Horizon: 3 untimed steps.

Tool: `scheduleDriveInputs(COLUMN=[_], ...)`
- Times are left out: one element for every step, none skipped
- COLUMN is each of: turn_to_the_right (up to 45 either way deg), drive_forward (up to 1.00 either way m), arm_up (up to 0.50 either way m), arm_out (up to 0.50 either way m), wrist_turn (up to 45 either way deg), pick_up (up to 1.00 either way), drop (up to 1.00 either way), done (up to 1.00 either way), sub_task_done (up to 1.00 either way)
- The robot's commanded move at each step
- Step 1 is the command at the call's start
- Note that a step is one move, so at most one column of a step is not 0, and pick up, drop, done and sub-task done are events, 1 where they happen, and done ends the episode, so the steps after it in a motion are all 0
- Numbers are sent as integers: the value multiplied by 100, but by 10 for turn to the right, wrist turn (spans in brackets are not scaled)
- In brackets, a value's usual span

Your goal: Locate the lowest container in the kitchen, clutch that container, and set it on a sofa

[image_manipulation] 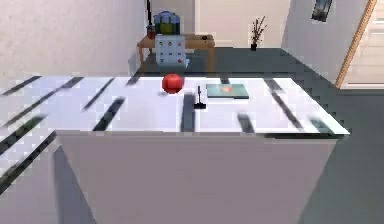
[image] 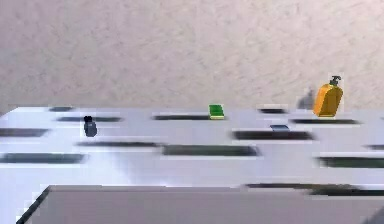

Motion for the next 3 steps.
scheduleDriveInputs(turn_to_the_right=[-450, -450, -450], drive_forward=[0, 0, 0], arm_up=[0, 0, 0], arm_out=[0, 0, 0], wrist_turn=[0, 0, 0], pick_up=[0, 0, 0], drop=[0, 0, 0], done=[0, 0, 0], sub_task_done=[0, 0, 0])
